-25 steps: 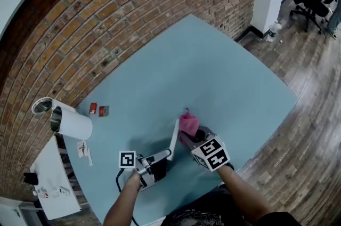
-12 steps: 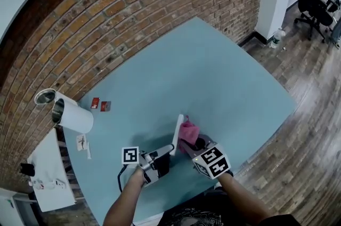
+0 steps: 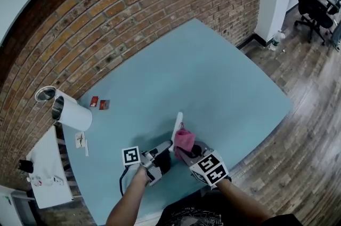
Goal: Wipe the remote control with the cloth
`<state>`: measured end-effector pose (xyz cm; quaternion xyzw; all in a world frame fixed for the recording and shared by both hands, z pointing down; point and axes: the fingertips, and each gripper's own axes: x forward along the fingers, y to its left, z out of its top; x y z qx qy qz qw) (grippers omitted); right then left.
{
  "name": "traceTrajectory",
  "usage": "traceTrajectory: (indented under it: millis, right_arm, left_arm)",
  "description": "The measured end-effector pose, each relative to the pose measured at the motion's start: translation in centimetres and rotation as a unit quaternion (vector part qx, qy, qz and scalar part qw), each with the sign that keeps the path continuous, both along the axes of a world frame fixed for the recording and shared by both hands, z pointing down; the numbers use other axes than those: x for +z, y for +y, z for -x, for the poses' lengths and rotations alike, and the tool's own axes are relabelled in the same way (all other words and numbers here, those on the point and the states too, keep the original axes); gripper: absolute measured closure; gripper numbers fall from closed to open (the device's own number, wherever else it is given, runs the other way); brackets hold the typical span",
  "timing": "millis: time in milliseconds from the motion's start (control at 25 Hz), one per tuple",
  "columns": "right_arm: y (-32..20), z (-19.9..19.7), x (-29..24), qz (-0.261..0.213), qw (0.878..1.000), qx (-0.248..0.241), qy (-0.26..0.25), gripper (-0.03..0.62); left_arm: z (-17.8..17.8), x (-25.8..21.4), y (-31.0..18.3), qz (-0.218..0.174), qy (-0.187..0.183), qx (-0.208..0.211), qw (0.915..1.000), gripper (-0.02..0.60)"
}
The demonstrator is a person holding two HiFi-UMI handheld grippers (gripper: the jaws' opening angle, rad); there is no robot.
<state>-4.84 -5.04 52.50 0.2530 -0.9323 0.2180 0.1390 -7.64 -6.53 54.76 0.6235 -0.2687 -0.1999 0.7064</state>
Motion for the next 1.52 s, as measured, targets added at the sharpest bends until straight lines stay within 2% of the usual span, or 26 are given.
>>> traceTrajectory:
  millis: [640,920,1120,1280,1440,1520]
  right_arm:
    - [1.8,-0.4,-0.5,-0.008,1.000,0.007,-0.006,0.528]
    - [2.1,0.2,-1.0,-0.013,1.000,-0.007,-0.011,0.528]
    - [2.8,1.1,-1.6,-0.014,0.999,-0.032,-0.024,0.528]
    - [2.4,0.4,-1.3,-0.007,0.999,-0.017,-0.030,0.528]
    - [1.7,-0.6,-0.7,0.007,0.999,0.003,-0.032,0.528]
    - [1.5,-1.0,-0.6,0.011,0.999,0.009,-0.031,0.528]
  left_arm:
    - [-0.2,0.0,-1.8,-0.006,-0.020,-0.110,0.9937,0.311]
    - [-0.4,0.0,-2.0,-0.006,-0.031,-0.132,0.9907,0.313]
    - [0.3,-0.2,-1.9,-0.019,-0.059,-0.111,0.9919,0.311]
    - [2.0,-0.4,-1.8,-0.051,-0.129,-0.062,0.9884,0.311]
    - [3.4,-0.6,-1.8,-0.093,-0.211,0.010,0.9731,0.313]
    - [4.0,-0.5,-1.7,-0.109,-0.257,0.054,0.9586,0.313]
